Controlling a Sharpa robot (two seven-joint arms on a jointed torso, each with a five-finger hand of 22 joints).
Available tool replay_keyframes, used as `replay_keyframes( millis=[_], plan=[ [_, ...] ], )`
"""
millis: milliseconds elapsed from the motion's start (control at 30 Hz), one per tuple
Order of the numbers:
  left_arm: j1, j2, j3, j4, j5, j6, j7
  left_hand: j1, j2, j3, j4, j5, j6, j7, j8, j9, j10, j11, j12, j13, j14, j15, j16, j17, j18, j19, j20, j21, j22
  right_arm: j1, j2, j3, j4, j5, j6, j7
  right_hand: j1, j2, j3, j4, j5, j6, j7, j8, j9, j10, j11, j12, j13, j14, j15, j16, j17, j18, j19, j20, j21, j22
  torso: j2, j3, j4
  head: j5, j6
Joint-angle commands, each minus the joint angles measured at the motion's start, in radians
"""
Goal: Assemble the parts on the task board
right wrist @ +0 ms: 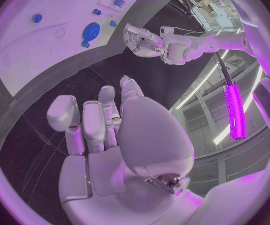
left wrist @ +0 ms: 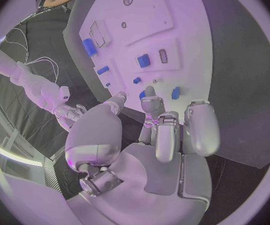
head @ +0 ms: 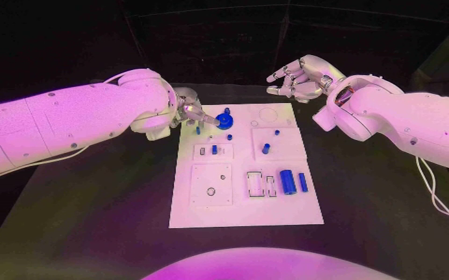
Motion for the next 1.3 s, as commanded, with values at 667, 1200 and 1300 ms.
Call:
replay_keyframes(
  millis=[667,1200,1300],
  plan=[
    [0.031,0.173,-0.047,-0.388,0.021,0.253,0.002,0.101,0.056,-0.116,0.03,-0.001,0.007,0.013,-0.049,-0.062,-0.008,0.011,-0.002,-0.019,0.107,0.019,0.003,0.263,0.008,-0.004,0.011,-0.01,-0.003,0.001,0.021,0.0,-0.014,0.003,0.006,-0.007,-0.004,0.003,-0.002,0.003,0.009,-0.004,0.001,0.006,-0.001,-0.004,0.003,0.003,0.002,0.015,-0.004,-0.004,0.002,0.013,-0.004,-0.001,-0.004,-0.002,0.003,-0.0025,-0.0012,0.007,0.004],
    [-0.006,0.218,-0.054,-0.433,0.021,0.253,0.042,0.114,0.071,-0.127,0.034,-0.001,0.01,0.013,-0.052,-0.069,-0.008,0.011,-0.001,-0.02,0.107,0.019,0.003,0.263,0.008,-0.003,0.011,-0.009,-0.001,0.001,0.027,0.0,-0.018,0.002,0.003,-0.009,-0.003,0.003,-0.001,0.003,0.011,-0.004,0.001,0.006,-0.001,-0.005,0.003,0.002,0.001,0.015,-0.004,-0.005,0.001,0.013,-0.005,-0.001,-0.005,-0.003,0.002,-0.0006,-0.0006,0.009,0.003],
    [-0.008,0.22,-0.054,-0.43,0.021,0.249,0.046,0.114,0.071,-0.127,0.034,-0.001,0.01,0.013,-0.052,-0.069,-0.008,0.011,-0.001,-0.02,0.107,0.019,0.003,0.263,0.008,-0.003,0.011,-0.009,-0.001,0.001,0.028,0.0,-0.019,0.002,0.003,-0.01,-0.003,0.003,-0.001,0.003,0.011,-0.004,0.001,0.006,-0.001,-0.005,0.003,0.002,0.001,0.015,-0.004,-0.005,0.001,0.013,-0.005,-0.001,-0.005,-0.003,0.002,-0.0015,-0.0003,0.007,0.004]
  ],
)
